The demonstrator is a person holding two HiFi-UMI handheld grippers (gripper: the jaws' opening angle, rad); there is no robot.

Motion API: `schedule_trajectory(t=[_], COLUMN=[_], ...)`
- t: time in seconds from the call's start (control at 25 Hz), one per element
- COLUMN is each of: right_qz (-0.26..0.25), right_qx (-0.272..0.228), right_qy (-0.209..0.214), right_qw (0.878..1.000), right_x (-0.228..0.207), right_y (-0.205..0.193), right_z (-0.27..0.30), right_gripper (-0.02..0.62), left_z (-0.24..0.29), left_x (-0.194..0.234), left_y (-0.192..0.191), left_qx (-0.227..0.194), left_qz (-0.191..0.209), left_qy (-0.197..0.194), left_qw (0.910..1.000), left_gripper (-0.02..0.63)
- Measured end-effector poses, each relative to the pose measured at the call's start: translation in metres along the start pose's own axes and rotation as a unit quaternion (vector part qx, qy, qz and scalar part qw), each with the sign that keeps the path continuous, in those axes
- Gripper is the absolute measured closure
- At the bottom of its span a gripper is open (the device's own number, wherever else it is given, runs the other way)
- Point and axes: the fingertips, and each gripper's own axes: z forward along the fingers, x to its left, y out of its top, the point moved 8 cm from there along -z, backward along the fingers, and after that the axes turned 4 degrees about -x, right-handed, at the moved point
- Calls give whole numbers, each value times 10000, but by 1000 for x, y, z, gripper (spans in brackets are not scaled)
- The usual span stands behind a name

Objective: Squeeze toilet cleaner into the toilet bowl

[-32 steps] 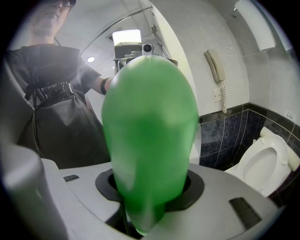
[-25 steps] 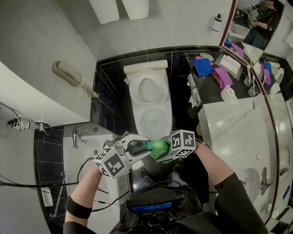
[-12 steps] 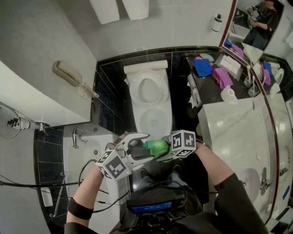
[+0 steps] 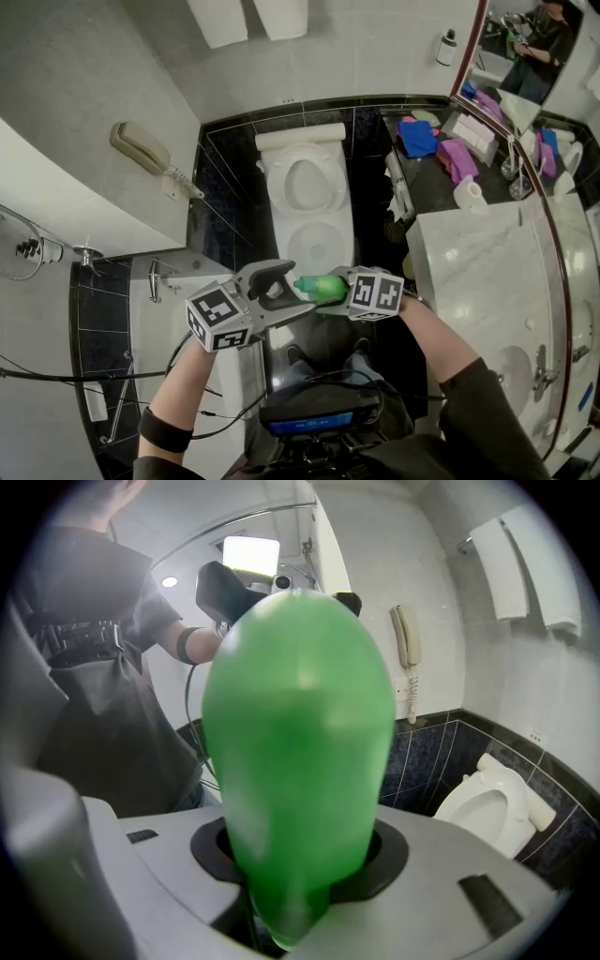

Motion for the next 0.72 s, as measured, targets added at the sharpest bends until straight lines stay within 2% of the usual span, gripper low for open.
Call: schedule_trajectory(t=[0.32, 0.36, 0.44, 0.48, 0.52, 0.6, 0.72], right_qz=[-122, -124, -125, -116, -104, -97, -121], right_qx=[157, 142, 111, 119, 134, 155, 195], right_qy=[-73, -54, -3, 22, 42, 73, 131], right_qw=[9998, 9998, 9999, 9999, 9998, 9998, 9997], right_x=[-1, -1, -1, -1, -1, -1, 0], right_y=[6, 7, 9, 9, 8, 8, 7], right_z=[-1, -1, 0, 0, 0, 0, 1], right_gripper=[403, 403, 403, 403, 403, 404, 405], left_z=[8, 8, 8, 9, 9, 11, 10], left_x=[6, 8, 10, 10, 10, 7, 4], left_y=[-3, -4, -5, -5, -5, -5, -5], left_qx=[370, 355, 305, 293, 304, 359, 502], left_qz=[-110, -164, -232, -244, -244, -165, 136], left_qy=[161, 173, 155, 120, 61, -78, -192], left_qw=[9991, 9991, 9991, 9992, 9992, 9992, 9985], left_gripper=[265, 302, 331, 409, 414, 472, 480])
